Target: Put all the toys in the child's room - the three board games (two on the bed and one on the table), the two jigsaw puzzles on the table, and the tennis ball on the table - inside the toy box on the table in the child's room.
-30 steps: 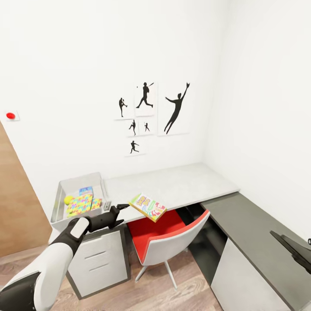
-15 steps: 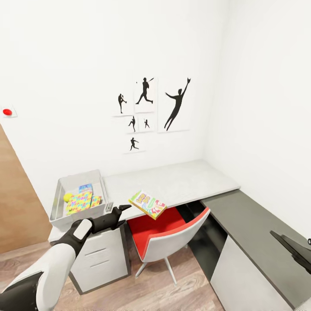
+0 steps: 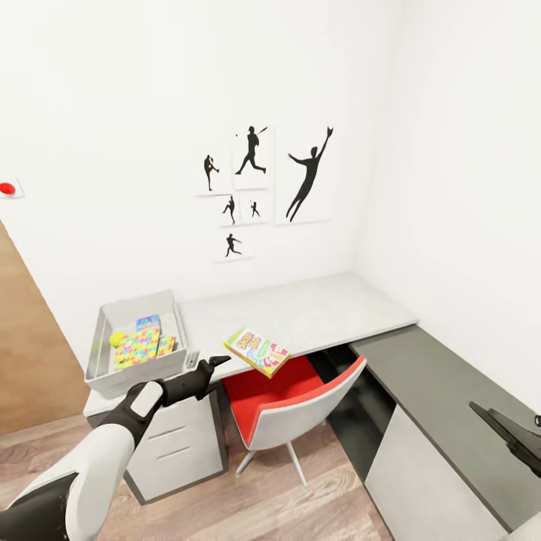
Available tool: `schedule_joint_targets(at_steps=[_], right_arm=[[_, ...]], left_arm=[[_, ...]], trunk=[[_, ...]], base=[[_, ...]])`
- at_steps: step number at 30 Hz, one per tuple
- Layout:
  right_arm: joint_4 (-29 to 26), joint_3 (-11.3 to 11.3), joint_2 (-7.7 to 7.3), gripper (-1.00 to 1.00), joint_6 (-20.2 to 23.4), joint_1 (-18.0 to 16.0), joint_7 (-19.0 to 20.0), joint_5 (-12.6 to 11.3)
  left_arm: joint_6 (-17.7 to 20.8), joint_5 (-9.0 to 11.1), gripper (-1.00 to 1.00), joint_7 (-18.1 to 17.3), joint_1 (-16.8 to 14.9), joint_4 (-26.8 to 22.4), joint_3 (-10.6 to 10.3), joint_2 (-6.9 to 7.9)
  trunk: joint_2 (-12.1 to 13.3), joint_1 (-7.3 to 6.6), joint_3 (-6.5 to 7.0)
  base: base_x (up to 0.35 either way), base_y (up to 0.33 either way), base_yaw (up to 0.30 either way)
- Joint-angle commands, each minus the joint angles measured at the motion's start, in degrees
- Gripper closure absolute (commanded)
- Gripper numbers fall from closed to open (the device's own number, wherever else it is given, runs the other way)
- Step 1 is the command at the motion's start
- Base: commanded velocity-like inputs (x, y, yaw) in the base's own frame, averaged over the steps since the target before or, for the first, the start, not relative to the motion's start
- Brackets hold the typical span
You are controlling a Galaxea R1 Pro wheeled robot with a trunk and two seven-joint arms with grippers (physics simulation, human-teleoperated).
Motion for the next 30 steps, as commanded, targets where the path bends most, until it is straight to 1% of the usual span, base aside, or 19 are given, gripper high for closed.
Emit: schedule_joint_targets(at_steps=[1,11,21,30], right_arm=[[0.00,-0.01,0.01,-1.00,0.51,-0.05,0.09,-0.13],[0.00,0.00,0.25,-1.00,0.43,-0.05,0.09,-0.04],[0.00,-0.04,0.09,-1.00,0.40,-0.05,0.13,-0.17],[0.02,-0.05,0.00,-1.00,0.39,-0.05,0.17,-0.27]], left_arm=[[0.31,-0.06,-1.00,-0.12,-0.07,0.04,0.34,-0.07],[0.25,-0.07,-1.00,-0.16,-0.07,0.04,0.39,-0.09],[0.30,-0.07,-1.00,-0.17,-0.07,0.04,0.34,0.14],[0.29,-0.11,-1.00,-0.17,-0.07,0.03,0.28,0.03]], trunk=[[-0.14,0.03,-0.22],[-0.14,0.03,-1.14],[-0.14,0.03,-2.06],[-0.14,0.03,-2.89]], base=[[0.000,0.000,0.000],[0.000,0.000,0.000],[0.000,0.000,0.000],[0.000,0.000,0.000]])
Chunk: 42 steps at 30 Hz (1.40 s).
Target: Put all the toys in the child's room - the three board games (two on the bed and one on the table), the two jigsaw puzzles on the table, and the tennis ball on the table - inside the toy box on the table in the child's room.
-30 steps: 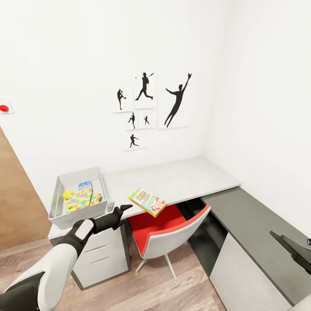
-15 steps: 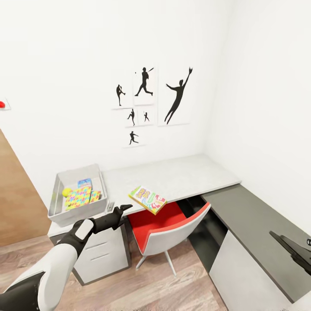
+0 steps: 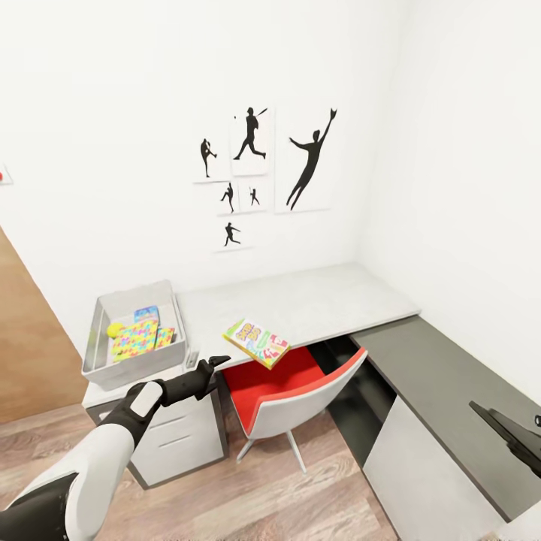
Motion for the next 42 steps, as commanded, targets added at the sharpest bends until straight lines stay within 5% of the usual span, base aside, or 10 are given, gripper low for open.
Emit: schedule_joint_targets(at_steps=[1,42], right_arm=[[0.01,-0.02,-0.02,-1.00,0.52,-0.05,0.09,-0.15],[0.03,-0.02,0.39,-1.00,0.35,-0.05,0.26,0.01]], left_arm=[[0.34,-0.06,-1.00,-0.11,-0.07,0.02,0.33,-0.04],[0.29,-0.27,-1.00,-0.11,-0.07,0.02,0.08,-0.18]], trunk=[[-0.13,0.03,-0.22],[-0.13,0.03,-3.99]], base=[[0.000,0.000,0.000],[0.000,0.000,0.000]])
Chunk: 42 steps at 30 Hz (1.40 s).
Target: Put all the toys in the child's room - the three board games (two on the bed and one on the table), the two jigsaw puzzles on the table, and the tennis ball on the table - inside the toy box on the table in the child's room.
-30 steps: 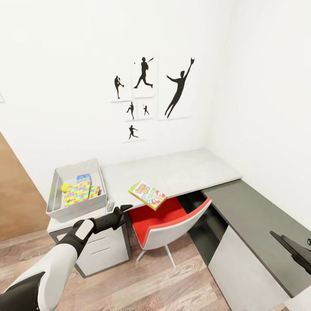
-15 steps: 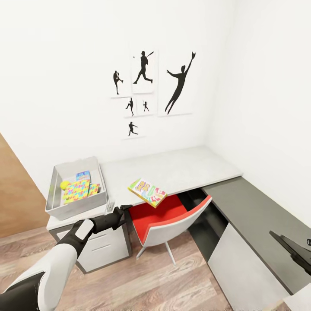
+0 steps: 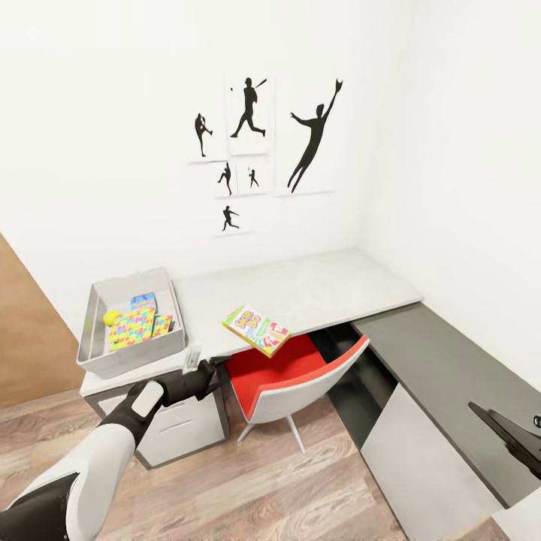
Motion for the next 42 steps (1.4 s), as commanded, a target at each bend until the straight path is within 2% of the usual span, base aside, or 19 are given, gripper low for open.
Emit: schedule_joint_targets(at_steps=[1,12,42], right_arm=[[-0.01,-0.02,-0.01,-1.00,0.52,-0.05,0.09,-0.14],[-0.03,-0.02,0.07,-1.00,0.35,-0.05,0.16,-0.14],[-0.06,-0.02,0.08,-1.00,0.25,-0.05,0.26,-0.15]], left_arm=[[0.34,-0.07,-1.00,-0.11,-0.06,0.02,0.33,-0.03],[0.29,-0.21,-1.00,-0.09,-0.06,0.02,0.32,-0.05],[0.28,-0.22,-1.00,-0.11,-0.06,0.02,0.27,-0.14]], trunk=[[-0.12,0.03,-0.21],[-0.12,0.03,-1.00],[-0.12,0.03,-1.10]], base=[[0.000,0.000,0.000],[0.005,-0.001,0.000],[0.030,-0.021,0.000]])
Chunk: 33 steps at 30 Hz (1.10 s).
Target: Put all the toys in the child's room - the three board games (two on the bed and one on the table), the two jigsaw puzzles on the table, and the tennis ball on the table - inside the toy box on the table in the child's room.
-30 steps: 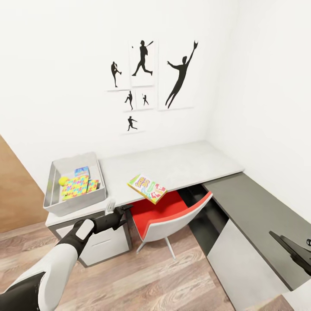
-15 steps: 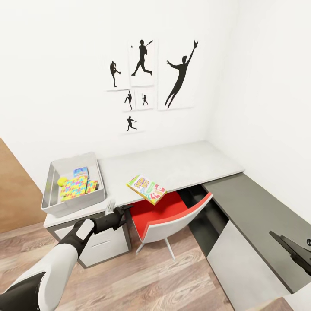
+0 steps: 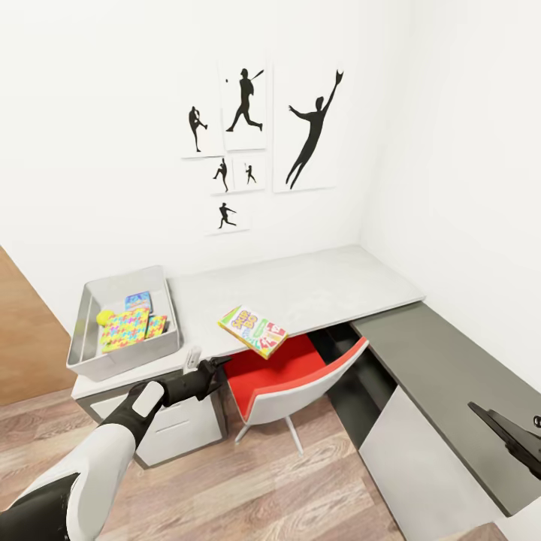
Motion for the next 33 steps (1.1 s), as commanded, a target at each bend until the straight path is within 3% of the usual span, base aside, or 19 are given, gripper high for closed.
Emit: schedule_joint_targets(at_steps=[1,33], right_arm=[[0.00,-0.02,-0.01,-1.00,0.53,-0.05,0.09,-0.14],[0.00,-0.02,-0.01,-1.00,0.46,-0.05,0.18,-0.14]], left_arm=[[0.36,-0.06,-1.00,-0.11,-0.06,0.02,0.33,-0.03],[0.27,-0.15,-1.00,-0.11,-0.02,0.02,0.28,-0.20]], trunk=[[-0.11,0.04,-0.11],[-0.11,0.04,-0.11]], base=[[0.042,-0.036,0.000],[0.118,-0.021,0.000]])
